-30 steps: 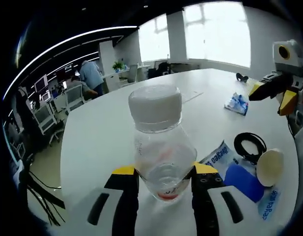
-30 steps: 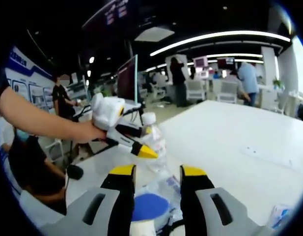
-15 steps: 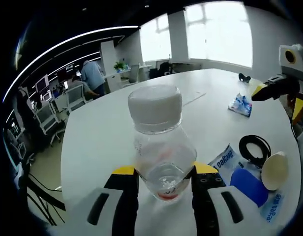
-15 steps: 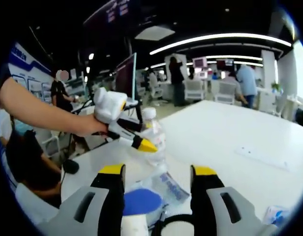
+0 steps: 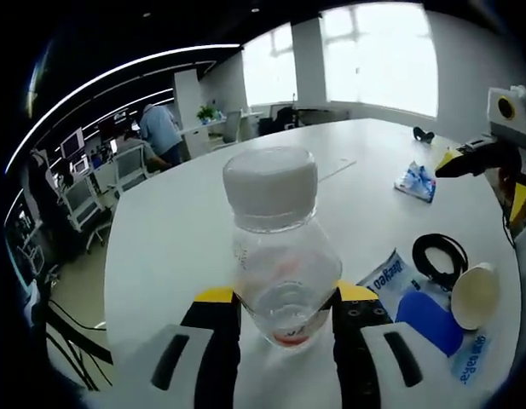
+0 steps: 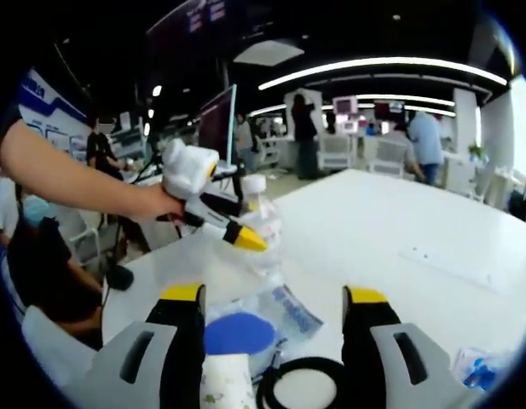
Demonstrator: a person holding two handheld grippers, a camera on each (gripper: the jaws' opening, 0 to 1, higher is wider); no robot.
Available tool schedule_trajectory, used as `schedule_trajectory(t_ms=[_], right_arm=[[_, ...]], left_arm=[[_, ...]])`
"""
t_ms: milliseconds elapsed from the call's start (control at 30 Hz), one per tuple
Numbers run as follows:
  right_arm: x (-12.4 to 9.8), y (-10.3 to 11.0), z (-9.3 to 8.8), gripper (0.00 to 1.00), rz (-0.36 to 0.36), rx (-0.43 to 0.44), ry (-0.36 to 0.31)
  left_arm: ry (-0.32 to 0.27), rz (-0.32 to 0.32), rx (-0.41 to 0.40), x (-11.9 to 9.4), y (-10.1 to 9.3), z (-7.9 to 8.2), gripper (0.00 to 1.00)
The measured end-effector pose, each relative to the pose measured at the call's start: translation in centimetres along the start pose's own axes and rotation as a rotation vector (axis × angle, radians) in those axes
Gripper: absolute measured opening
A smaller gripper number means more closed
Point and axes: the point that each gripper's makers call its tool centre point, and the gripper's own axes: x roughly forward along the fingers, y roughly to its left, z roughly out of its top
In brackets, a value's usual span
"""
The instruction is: Arrange the tabletop items into an orderly group along one side of the table until the central work area is clear of visible clutter.
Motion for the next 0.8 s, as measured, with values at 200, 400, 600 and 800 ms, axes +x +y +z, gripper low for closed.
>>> schedule_trajectory(t_ms=[200, 400, 600, 800], right_arm=[[-0.5, -0.3, -0.1, 0.63, -0.013, 0.008, 0.0], [-0.7, -0.5, -0.1, 0.64, -0.019, 0.012, 0.001], [-0.8, -0.2, 0.2, 0.65, -0.017, 0.007, -0.001], [-1.0, -0.1, 0.8, 0.73, -0.021, 0.025, -0.019]], left_arm=[[0.006, 0.0, 0.005, 0.0, 0.1, -0.1, 0.41], [0.022, 0.001, -0.015, 0.0, 0.1, -0.2, 0.43], [0.001, 0.026, -0.071, -0.6, 0.7, 0.1, 0.52], [-0.012, 0.042, -0.105, -1.2, 0.5, 0.5, 0.62]])
